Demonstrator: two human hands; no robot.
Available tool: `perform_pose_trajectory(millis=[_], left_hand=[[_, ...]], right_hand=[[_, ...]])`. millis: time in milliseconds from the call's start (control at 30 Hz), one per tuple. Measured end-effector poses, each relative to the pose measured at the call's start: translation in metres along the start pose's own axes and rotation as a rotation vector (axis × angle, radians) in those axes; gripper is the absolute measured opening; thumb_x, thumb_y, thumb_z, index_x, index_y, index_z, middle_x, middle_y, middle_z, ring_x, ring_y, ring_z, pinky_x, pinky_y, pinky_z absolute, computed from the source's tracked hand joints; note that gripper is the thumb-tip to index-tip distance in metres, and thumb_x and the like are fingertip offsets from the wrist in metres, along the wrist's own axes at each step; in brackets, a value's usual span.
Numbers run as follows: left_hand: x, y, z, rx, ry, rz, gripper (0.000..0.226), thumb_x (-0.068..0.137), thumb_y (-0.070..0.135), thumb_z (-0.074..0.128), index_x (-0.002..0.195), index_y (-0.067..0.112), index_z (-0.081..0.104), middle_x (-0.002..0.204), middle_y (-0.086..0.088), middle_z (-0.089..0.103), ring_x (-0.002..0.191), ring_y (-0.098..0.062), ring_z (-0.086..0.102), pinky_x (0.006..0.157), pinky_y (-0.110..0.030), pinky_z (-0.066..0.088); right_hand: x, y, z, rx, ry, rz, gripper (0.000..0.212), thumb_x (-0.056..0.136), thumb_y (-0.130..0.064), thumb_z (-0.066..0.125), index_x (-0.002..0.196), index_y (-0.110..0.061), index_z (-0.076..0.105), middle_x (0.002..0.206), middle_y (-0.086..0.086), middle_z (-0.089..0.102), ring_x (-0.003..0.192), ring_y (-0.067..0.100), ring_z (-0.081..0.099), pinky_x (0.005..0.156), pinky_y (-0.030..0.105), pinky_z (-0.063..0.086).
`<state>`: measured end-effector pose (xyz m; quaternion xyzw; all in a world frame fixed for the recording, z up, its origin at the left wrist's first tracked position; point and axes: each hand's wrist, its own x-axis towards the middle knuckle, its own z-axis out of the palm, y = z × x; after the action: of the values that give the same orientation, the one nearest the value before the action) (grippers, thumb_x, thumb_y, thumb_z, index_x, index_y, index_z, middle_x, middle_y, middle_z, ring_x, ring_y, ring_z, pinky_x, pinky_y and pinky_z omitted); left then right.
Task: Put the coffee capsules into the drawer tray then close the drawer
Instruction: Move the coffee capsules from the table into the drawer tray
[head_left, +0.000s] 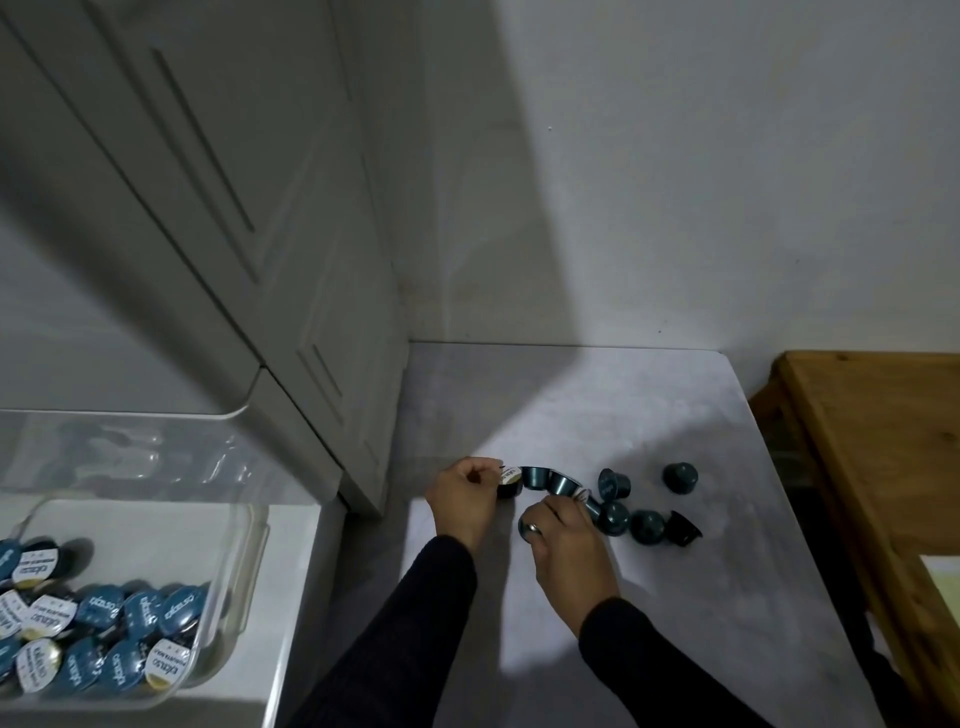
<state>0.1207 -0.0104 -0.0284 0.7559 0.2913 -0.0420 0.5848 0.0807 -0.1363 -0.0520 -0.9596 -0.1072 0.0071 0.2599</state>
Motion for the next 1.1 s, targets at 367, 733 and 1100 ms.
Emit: perform_pose_trajectory(millis=[367, 733, 1100], left_hand=[[-0.013, -0.013, -0.002, -0.005, -0.024, 0.072, 0.020, 0.087, 0.004, 0.056, 0.089, 0.013, 0.074, 0.084, 0.005, 0.069, 0.075, 0.003, 0.060, 0.062, 0.006, 0.039], [-0.020, -0.017, -0.004, -0.001, -0.063, 0.120, 0.024, 0.086, 0.003, 0.055, 0.084, 0.019, 0.073, 0.083, 0.008, 0.072, 0.082, -0.003, 0.064, 0.078, -0.009, 0.046], [-0.038, -0.016, -0.011, -0.079, -0.059, 0.027, 0.027, 0.083, 0.002, 0.056, 0.077, 0.021, 0.073, 0.083, 0.002, 0.073, 0.085, -0.012, 0.066, 0.080, -0.018, 0.048]], right_hand=[[-0.022, -0.005, -0.015, 0.494, 0.042, 0.411, 0.012, 0.083, -0.003, 0.062, 0.089, -0.011, 0.066, 0.086, 0.002, 0.067, 0.080, 0.015, 0.063, 0.067, 0.000, 0.041], [-0.032, -0.006, -0.019, 0.441, 0.045, 0.429, 0.017, 0.076, -0.006, 0.071, 0.090, -0.014, 0.068, 0.095, 0.003, 0.060, 0.082, 0.019, 0.062, 0.068, 0.009, 0.042], [-0.039, 0.005, -0.033, 0.570, 0.028, 0.628, 0.020, 0.073, -0.008, 0.066, 0.062, -0.024, 0.068, 0.064, 0.003, 0.069, 0.068, 0.021, 0.066, 0.079, 0.042, 0.056]])
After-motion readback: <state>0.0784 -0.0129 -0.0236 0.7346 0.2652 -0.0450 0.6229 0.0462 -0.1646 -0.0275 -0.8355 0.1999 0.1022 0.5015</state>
